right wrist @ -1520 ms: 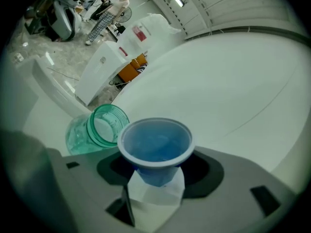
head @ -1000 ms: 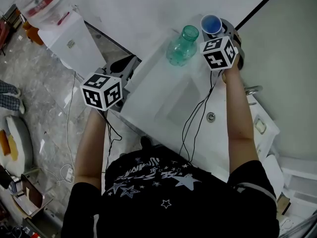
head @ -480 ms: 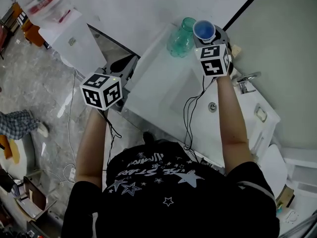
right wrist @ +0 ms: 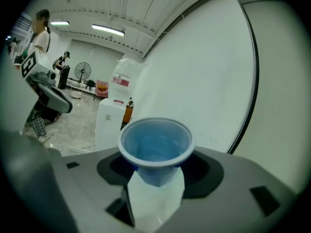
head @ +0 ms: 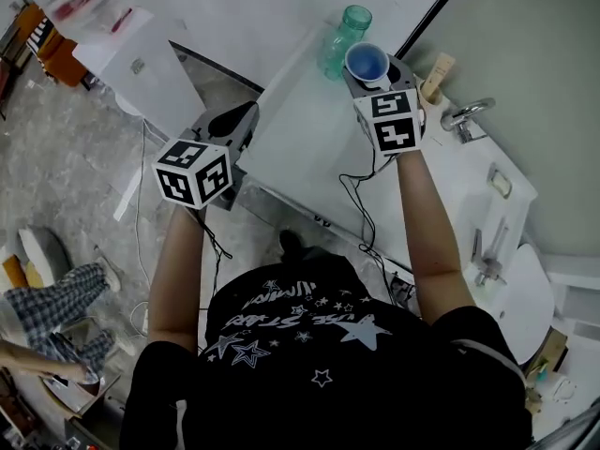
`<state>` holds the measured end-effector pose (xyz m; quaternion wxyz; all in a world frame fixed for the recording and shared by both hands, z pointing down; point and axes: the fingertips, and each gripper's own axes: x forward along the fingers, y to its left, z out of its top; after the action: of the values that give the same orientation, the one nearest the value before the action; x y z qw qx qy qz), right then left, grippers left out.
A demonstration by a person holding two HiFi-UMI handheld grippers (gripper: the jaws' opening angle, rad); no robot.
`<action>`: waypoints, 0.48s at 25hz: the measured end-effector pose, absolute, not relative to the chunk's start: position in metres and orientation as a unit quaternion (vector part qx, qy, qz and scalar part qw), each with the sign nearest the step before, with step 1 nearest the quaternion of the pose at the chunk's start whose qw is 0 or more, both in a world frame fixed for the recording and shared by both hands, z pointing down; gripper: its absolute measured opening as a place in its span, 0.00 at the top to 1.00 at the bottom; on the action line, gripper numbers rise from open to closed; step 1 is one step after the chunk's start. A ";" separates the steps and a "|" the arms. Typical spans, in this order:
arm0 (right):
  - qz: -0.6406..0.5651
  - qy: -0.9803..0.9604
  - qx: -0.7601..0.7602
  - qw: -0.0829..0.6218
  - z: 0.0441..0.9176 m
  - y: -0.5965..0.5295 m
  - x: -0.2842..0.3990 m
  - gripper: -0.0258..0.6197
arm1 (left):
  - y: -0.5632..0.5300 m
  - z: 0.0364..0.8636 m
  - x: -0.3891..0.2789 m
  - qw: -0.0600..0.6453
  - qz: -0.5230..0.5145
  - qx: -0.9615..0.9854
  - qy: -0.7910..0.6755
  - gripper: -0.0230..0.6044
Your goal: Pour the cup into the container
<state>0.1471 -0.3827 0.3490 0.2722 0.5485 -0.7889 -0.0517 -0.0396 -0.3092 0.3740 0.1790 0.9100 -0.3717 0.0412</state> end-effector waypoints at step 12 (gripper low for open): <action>0.044 -0.821 0.521 0.227 0.425 -0.300 0.117 0.54 | -0.248 0.410 -0.052 0.218 0.051 0.903 -0.366 0.94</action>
<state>0.1173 -0.3004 0.4252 0.2270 0.5214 -0.8214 0.0438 -0.0518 -0.2476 0.4099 0.2178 0.9032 -0.3663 0.0510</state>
